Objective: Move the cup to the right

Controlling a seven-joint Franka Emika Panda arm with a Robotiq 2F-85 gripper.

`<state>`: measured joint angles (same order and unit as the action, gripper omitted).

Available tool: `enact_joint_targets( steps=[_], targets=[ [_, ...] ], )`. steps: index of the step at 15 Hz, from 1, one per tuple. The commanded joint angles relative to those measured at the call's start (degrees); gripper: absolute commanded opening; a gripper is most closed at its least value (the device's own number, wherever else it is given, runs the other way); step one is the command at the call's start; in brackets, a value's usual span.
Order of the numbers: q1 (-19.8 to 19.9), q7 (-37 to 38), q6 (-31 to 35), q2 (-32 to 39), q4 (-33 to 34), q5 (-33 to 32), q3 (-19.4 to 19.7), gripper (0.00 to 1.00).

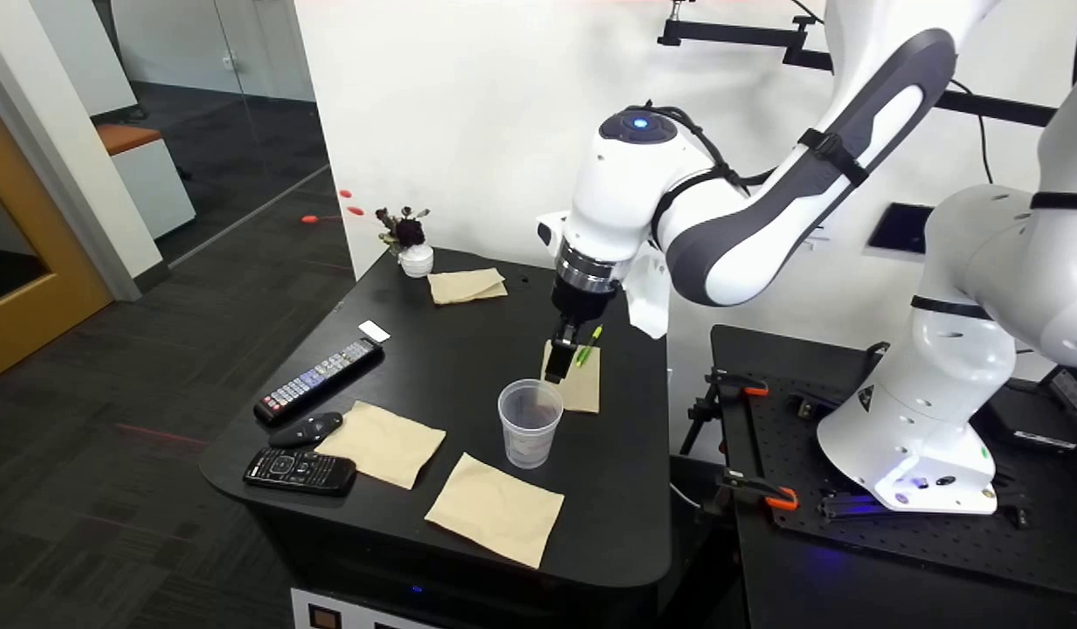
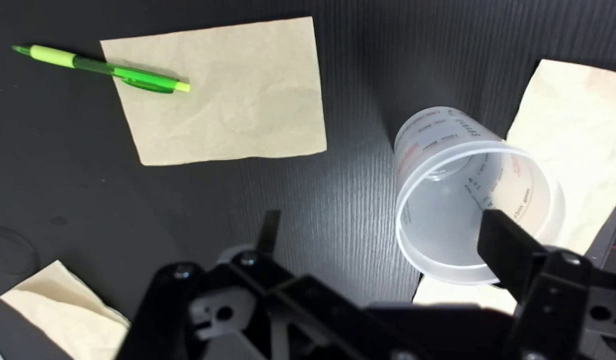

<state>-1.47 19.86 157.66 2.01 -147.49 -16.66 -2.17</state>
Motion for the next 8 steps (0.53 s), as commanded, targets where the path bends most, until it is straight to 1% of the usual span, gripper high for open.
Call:
enact_joint_targets(
  steps=[1, 3, 8],
  targets=[
    [-0.87, 5.85, 0.66, 4.63, 3.62, -4.18, 1.55, 1.0],
    [-1.53, 6.84, 0.84, 6.64, 4.81, -4.51, 2.48, 1.0],
    [-2.87, 4.48, 1.26, 10.62, 6.65, -1.48, 3.7, 1.0]
  ],
)
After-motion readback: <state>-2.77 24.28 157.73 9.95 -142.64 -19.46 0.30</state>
